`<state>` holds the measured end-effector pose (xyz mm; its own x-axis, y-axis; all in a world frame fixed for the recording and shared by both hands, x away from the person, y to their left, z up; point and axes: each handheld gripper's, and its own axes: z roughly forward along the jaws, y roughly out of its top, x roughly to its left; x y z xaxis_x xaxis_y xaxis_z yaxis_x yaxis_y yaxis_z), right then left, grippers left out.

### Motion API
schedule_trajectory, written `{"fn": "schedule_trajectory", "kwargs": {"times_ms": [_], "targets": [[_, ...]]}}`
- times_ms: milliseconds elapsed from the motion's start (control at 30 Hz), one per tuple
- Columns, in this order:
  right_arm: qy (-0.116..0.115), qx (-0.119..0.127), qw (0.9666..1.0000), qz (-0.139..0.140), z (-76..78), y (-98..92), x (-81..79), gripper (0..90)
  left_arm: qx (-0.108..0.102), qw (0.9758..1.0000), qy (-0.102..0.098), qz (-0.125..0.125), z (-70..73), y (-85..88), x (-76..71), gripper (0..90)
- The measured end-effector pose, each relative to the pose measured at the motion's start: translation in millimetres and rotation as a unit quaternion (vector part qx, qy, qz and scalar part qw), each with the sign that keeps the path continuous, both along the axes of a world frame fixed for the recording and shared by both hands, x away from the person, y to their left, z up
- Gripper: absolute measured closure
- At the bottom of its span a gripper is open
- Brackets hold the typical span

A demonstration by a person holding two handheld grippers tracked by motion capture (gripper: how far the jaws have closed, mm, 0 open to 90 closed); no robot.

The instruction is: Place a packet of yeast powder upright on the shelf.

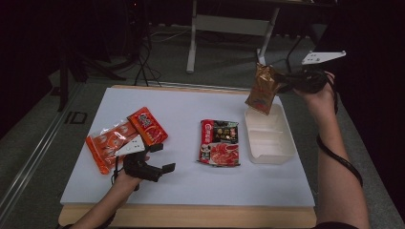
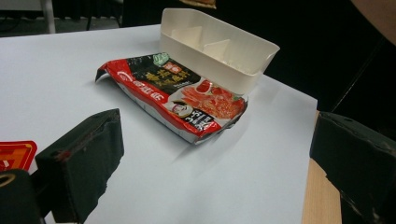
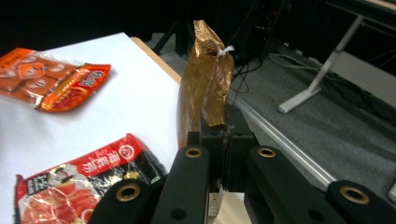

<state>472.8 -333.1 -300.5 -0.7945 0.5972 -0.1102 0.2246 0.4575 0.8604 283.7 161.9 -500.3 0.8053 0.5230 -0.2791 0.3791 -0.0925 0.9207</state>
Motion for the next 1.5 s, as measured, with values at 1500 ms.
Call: {"fn": "schedule_trajectory", "kwargs": {"times_ms": [1500], "targets": [[0.007,-0.065,0.9977,-0.020,-49.2,-1.0,41.0,89.3,-0.008,0.9999,0.009,0.008,-5.5,5.0,3.7,3.1]]}}
